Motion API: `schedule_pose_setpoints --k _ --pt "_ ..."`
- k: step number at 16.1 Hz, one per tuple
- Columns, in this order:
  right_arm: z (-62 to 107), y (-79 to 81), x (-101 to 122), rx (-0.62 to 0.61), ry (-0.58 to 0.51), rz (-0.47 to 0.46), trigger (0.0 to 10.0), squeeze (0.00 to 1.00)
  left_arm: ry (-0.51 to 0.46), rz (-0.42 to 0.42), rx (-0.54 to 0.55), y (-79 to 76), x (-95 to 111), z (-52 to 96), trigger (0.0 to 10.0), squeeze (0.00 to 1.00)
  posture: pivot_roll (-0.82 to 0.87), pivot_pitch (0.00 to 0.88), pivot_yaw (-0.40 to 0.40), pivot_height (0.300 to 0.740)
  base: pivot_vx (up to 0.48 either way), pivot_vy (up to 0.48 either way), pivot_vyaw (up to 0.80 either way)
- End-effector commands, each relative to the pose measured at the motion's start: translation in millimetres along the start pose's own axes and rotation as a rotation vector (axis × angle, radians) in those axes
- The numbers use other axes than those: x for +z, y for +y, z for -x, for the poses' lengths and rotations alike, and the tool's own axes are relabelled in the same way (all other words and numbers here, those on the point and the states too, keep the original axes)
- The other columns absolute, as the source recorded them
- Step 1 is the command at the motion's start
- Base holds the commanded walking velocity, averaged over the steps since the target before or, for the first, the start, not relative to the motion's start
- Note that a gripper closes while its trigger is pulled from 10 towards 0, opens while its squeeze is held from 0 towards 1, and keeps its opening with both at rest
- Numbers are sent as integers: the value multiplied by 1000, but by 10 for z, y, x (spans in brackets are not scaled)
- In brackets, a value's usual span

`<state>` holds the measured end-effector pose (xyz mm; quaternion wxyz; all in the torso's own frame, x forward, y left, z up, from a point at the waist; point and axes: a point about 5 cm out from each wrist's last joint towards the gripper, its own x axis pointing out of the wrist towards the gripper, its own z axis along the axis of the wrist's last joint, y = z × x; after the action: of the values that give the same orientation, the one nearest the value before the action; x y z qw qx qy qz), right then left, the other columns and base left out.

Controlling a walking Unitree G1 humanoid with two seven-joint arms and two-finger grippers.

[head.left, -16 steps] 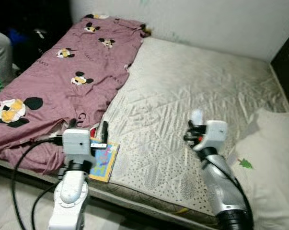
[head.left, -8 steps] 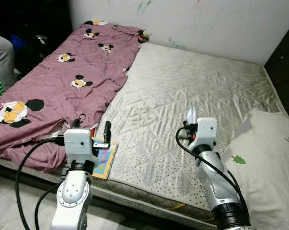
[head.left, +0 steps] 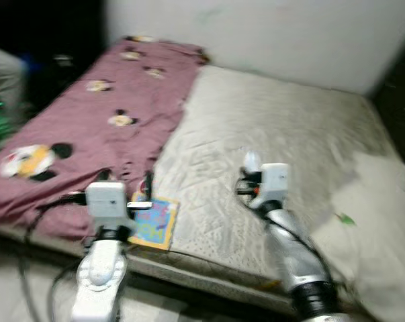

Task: Clean up the room

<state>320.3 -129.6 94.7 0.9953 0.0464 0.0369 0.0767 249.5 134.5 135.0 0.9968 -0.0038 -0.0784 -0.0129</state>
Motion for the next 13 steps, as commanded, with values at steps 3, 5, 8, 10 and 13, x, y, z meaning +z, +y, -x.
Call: schedule_pose_setpoints --k 3,5,8,10,13 --pt "-12 -10 -16 -6 18 48 10000 0 -3 0 -15 -4 -8 23 10000 0 10 74 -94 740 0 0 0" --pt "-11 2 -52 -14 41 39 10000 0 -14 9 -37 -18 10 28 10000 0 11 78 -92 740 0 0 0" --pt "15 110 -49 45 27 37 10000 0 -24 19 -40 0 29 32 10000 0 11 82 -91 740 456 0 0" --pt "19 125 -76 57 47 26 10000 0 -23 24 -51 -13 29 34 10000 0 10 84 -89 740 480 0 0" --pt "29 123 -74 65 40 38 10000 0 -23 28 -60 -29 26 41 10000 0 9 87 -87 740 480 0 0"
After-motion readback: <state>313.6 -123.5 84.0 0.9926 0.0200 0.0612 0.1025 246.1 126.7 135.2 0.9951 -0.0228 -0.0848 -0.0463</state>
